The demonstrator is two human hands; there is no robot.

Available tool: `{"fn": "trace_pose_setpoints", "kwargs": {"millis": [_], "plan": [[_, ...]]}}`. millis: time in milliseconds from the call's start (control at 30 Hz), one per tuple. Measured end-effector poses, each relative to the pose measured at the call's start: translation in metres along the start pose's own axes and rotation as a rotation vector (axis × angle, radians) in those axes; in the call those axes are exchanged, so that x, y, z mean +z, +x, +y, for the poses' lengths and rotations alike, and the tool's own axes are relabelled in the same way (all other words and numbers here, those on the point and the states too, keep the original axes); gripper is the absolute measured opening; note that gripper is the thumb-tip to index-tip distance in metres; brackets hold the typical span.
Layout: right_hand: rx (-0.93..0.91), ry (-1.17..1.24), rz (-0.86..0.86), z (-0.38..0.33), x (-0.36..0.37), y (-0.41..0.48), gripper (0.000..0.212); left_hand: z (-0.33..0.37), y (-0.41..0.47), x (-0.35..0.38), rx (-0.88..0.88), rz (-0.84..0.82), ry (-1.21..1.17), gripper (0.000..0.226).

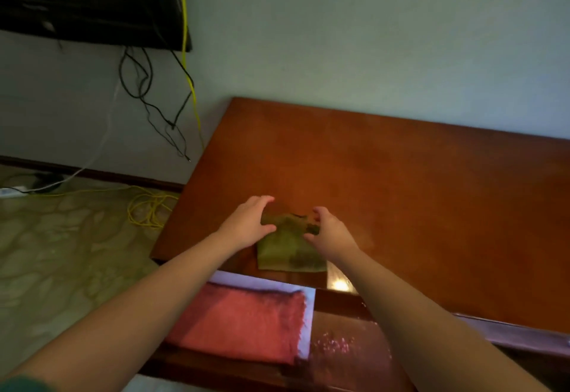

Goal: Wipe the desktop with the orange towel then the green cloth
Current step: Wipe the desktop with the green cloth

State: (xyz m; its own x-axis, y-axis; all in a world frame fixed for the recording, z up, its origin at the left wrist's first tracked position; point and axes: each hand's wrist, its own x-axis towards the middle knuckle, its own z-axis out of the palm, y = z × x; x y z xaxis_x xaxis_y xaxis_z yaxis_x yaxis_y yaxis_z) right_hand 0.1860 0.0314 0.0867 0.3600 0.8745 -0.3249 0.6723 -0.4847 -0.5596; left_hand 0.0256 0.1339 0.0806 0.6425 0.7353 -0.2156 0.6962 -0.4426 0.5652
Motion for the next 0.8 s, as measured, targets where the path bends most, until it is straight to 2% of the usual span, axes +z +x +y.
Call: {"fn": "trace_pose_setpoints", "kwargs": {"millis": [67, 133, 300, 533, 633, 733, 800], "plan": [[0.034, -0.05, -0.013, -0.002, 0.004, 0.004, 0.066, -0.012, -0.001, -0.002, -0.05, 0.042, 0.007, 0.066], [0.034, -0.083, -0.048, 0.002, 0.011, 0.0, 0.061, -0.024, -0.008, 0.003, -0.051, 0.063, 0.043, 0.06], [0.001, -0.174, -0.146, 0.017, 0.033, -0.022, 0.056, -0.035, -0.039, 0.028, -0.031, -0.078, 0.102, 0.045], [-0.078, -0.177, -0.171, 0.036, 0.051, -0.065, 0.051, -0.006, -0.091, 0.07, 0.031, -0.065, 0.105, 0.044], [-0.108, -0.205, -0.206, 0.052, 0.058, -0.096, 0.056, 0.01, -0.122, 0.094, 0.095, -0.142, 0.185, 0.054], [-0.185, -0.458, -0.286, 0.073, 0.069, -0.131, 0.071, 0.02, -0.152, 0.115, 0.072, -0.286, 0.366, 0.073], [-0.245, -0.533, -0.355, 0.086, 0.079, -0.152, 0.079, 0.023, -0.171, 0.127, 0.032, -0.396, 0.521, 0.09]]}}
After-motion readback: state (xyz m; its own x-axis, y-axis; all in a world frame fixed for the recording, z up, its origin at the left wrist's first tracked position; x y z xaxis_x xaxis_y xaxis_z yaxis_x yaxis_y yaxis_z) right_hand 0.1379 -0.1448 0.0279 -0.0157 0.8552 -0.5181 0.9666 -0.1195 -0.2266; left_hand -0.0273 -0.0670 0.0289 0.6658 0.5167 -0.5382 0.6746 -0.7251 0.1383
